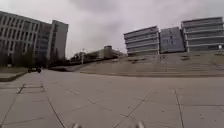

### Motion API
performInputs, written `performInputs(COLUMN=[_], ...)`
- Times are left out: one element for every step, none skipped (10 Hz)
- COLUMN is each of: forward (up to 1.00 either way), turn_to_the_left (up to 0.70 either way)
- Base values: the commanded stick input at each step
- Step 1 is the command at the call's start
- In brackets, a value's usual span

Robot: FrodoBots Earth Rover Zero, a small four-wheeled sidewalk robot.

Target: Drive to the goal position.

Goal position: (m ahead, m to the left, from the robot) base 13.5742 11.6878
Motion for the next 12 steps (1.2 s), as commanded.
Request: performInputs(forward=[0.85, 0.85, 0.85, 0.85, 0.85, 0.82, 0.73, 0.70, 0.75, 0.80, 0.83, 0.80], turn_to_the_left=[0.08, 0.00, 0.00, 0.00, 0.00, 0.00, 0.00, 0.00, 0.00, 0.00, 0.00, 0.00])
